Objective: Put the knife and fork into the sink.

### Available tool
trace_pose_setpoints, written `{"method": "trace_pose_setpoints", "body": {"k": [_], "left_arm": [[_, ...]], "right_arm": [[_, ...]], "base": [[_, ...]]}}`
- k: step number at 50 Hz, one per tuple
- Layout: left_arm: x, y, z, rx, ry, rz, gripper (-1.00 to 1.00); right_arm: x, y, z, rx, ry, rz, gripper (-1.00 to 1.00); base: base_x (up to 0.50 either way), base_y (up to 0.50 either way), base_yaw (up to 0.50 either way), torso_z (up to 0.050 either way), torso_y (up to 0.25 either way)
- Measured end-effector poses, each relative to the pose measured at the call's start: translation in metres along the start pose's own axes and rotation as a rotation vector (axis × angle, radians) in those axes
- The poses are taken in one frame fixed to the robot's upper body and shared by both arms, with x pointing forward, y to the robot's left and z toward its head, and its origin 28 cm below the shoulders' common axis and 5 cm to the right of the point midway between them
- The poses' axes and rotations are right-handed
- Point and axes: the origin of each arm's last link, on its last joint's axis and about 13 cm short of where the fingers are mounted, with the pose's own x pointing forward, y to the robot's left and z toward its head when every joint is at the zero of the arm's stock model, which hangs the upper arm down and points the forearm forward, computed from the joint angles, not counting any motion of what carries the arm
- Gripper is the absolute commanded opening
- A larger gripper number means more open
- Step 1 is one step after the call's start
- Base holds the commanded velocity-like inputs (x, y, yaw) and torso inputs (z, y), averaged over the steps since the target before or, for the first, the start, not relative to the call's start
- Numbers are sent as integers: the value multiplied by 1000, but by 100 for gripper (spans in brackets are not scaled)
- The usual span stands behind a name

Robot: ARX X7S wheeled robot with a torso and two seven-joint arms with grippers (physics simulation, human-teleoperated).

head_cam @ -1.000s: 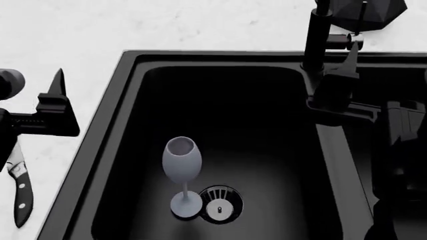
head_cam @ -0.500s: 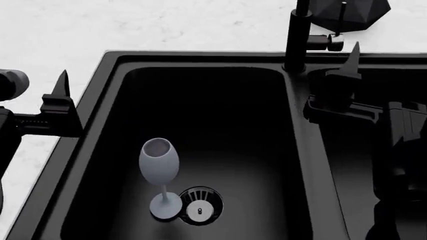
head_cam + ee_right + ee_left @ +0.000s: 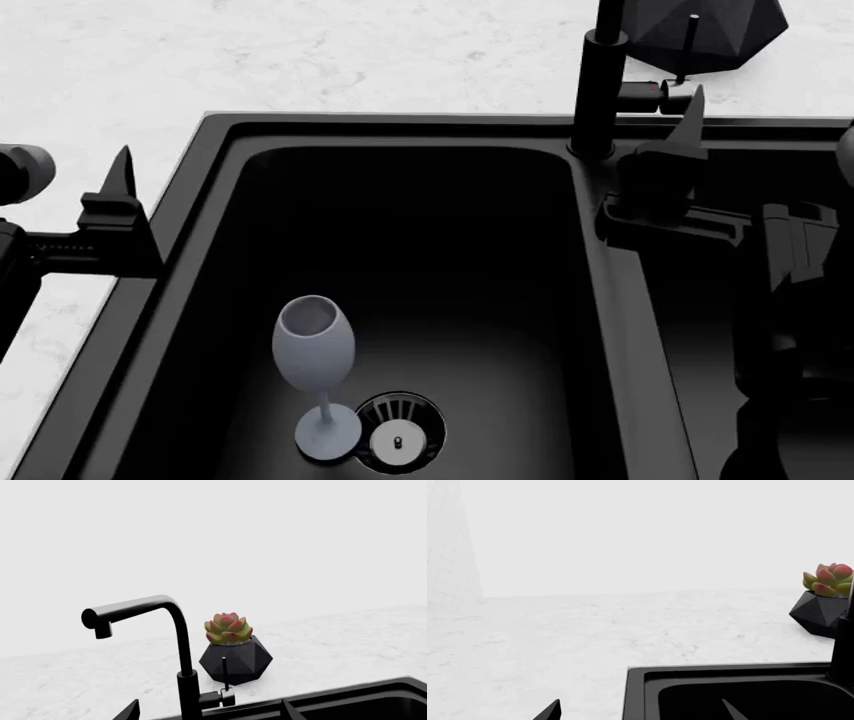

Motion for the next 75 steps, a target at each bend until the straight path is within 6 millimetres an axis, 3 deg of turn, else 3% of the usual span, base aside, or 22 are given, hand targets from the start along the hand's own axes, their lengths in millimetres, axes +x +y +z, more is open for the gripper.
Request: {"method": "trace_pose_setpoints", "body": {"k": [22, 40, 59, 75], "left_arm": [[-5, 4, 2, 12, 8, 31, 100], [-44, 52, 17, 21, 177, 283, 100], [-73, 72, 32, -9, 386, 378, 100], [-65, 83, 28, -24, 482, 434, 100]], "right_arm": [[-1, 0, -3, 8, 3, -2, 100], [0, -4, -10, 13, 22, -5, 100], [-3, -8, -22, 24, 49, -14, 100], [-3, -9, -31, 33, 69, -17, 100]], "base": [[0, 0, 0, 0, 0], [0, 0, 0, 0, 0], [0, 0, 0, 0, 0], [0, 0, 0, 0, 0]]}}
